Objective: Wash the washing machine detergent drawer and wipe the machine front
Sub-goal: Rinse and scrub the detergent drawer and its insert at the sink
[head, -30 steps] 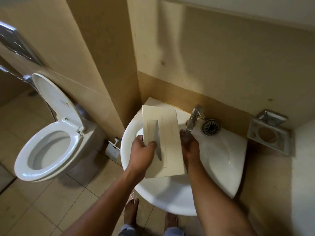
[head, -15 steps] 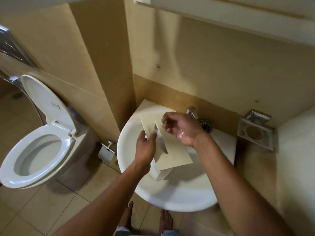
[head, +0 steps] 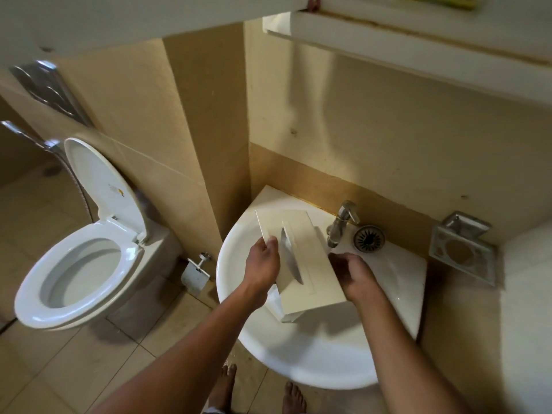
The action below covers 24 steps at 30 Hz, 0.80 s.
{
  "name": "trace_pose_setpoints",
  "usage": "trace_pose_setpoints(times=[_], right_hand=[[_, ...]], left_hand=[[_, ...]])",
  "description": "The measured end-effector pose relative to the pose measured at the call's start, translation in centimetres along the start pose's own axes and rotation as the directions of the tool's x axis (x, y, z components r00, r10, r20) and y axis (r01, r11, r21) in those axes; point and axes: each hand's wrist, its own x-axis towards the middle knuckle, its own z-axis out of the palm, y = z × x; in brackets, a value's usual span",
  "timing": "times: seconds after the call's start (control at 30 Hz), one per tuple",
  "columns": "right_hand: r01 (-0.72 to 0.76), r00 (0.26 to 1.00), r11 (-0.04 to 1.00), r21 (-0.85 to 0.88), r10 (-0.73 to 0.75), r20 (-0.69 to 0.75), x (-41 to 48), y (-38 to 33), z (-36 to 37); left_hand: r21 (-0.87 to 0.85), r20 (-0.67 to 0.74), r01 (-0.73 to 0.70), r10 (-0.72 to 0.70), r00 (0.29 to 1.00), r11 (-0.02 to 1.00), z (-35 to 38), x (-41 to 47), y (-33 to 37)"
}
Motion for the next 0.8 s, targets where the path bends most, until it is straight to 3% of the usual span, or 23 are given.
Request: trace_pose_setpoints(times=[0.07, 0.23, 0.37, 0.5, 0.8], right_hand=[[-0.13, 0.978, 0.953, 0.273, 0.078, 0.195, 1.5, 1.1, 0.3], [-0.175, 0.869, 0.838, 0.517, -0.116, 0.481, 4.1, 2.1, 2.5], [-0.176, 0.842, 0.788, 0.59, -0.19, 0.505, 4.5, 2.0, 3.6], [-0.13, 0.836, 0.825, 0.55, -0.207, 0.509, 4.8, 2.5, 3.0], [-0.139, 0.855, 0.88, 0.455, -0.125, 0.503, 3.2, 3.4, 1.2]], left_hand=[[0.02, -0.002, 0.008, -0.008, 1.0, 1.0, -0.4, 0.1, -0.2], [0.017, -0.042, 0.052, -0.051, 0.998, 0.998, -1.7, 0.6, -0.8], [-0.009, -0.046, 0.075, -0.076, 0.996, 0.997, -2.5, 1.1, -1.0], [-0.041, -0.043, 0.089, -0.091, 0.995, 0.995, -2.7, 1.3, -1.4], [-0.055, -0.022, 0.104, -0.105, 0.994, 0.993, -3.3, 1.6, -2.1]])
